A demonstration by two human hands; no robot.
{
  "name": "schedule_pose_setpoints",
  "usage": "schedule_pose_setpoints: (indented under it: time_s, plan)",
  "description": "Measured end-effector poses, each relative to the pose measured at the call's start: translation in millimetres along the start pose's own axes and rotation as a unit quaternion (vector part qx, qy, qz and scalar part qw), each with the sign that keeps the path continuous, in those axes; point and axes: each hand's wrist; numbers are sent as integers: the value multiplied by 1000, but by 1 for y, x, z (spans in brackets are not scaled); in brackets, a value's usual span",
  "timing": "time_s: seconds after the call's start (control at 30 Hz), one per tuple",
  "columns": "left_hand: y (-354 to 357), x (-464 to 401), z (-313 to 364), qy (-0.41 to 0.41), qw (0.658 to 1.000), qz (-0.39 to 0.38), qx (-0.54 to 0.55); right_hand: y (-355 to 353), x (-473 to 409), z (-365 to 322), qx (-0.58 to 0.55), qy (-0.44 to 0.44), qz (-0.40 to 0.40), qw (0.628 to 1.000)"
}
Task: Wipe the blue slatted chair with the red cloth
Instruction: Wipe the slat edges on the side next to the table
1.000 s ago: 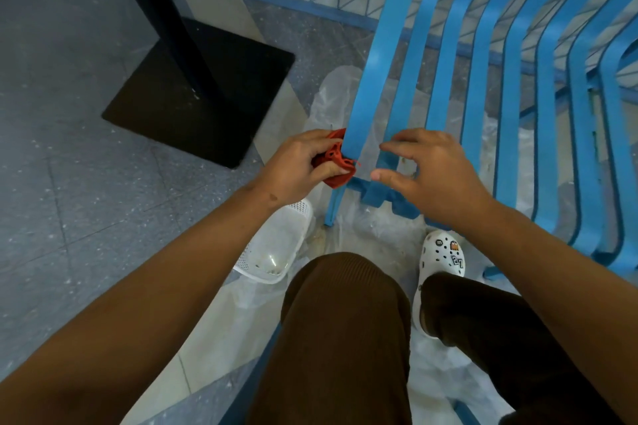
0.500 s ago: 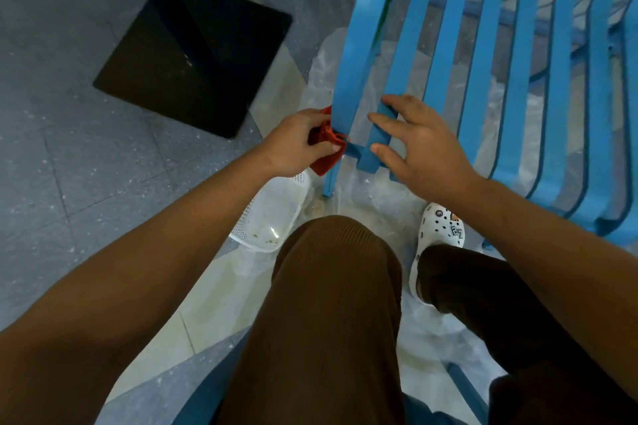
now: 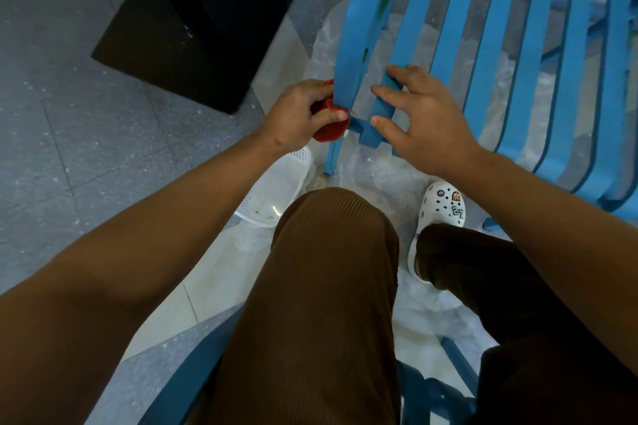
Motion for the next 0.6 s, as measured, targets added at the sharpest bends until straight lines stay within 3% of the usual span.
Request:
schedule_pose_setpoints:
  time_s: [0.33,0.6]
  plan:
    - [10,-1,-13,-4,997,-34,-62,1,-5,-3,4,7,10,1000]
    - [-21,-4,20,57,995,52,-59,-6,-4,-7,-2,11,0,1000]
Point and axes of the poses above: each hand's wrist, its own x-axis away from the middle knuckle, its own y-axis out of the palm, z = x × y, and after that the axes turned 9 degrees about y, right-handed
